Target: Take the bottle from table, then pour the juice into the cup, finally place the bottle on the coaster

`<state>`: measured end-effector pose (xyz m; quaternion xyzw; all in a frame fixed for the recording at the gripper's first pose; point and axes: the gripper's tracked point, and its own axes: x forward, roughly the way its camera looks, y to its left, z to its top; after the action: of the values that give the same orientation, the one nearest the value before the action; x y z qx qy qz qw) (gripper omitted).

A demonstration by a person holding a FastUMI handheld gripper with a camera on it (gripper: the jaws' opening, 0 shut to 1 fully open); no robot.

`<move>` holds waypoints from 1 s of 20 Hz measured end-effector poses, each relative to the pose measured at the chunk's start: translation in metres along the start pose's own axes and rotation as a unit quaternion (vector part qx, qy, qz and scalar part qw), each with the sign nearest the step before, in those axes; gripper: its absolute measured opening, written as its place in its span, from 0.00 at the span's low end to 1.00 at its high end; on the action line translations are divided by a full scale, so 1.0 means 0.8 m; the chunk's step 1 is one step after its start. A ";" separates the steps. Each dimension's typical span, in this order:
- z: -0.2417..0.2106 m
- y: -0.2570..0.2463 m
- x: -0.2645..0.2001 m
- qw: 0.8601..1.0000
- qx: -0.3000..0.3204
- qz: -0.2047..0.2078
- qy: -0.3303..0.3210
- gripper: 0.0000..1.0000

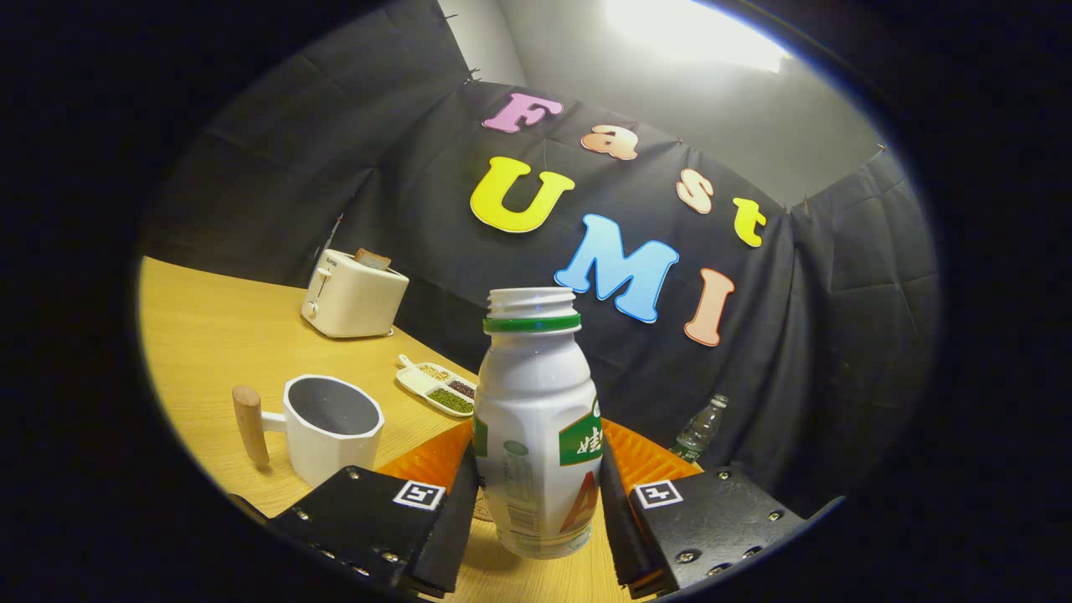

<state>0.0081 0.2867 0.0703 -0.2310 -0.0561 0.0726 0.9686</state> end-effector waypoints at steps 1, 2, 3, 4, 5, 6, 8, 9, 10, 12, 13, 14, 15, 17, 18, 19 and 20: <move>0.000 0.003 0.002 1.000 -0.006 0.006 -0.001 0.67; 0.002 0.005 0.004 1.000 -0.012 0.009 -0.001 0.67; 0.001 0.004 0.006 1.000 -0.020 0.009 0.000 0.67; 0.000 0.005 0.008 1.000 -0.026 0.012 0.001 0.67; 0.000 0.008 0.011 0.999 -0.033 0.015 0.002 0.67; 0.000 0.010 0.012 0.999 -0.040 0.017 0.003 0.67; -0.002 0.013 0.015 0.998 -0.055 0.022 0.008 0.68; -0.003 0.013 0.016 0.998 -0.060 0.024 0.010 0.67; -0.005 0.014 0.017 0.997 -0.068 0.026 0.012 0.67; -0.008 0.013 0.019 0.996 -0.079 0.028 0.017 0.67; -0.011 0.014 0.021 0.996 -0.084 0.030 0.020 0.67; -0.013 0.015 0.023 0.995 -0.091 0.032 0.024 0.67; -0.016 0.017 0.025 0.994 -0.098 0.035 0.027 0.67; -0.017 0.018 0.027 0.993 -0.111 0.039 0.029 0.68; -0.016 0.018 0.027 0.992 -0.116 0.039 0.030 0.68; -0.015 0.019 0.028 0.991 -0.121 0.040 0.029 0.68; -0.016 0.020 0.028 0.991 -0.127 0.041 0.029 0.68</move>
<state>0.0300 0.2993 0.0535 -0.3560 -0.0271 0.0974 0.9290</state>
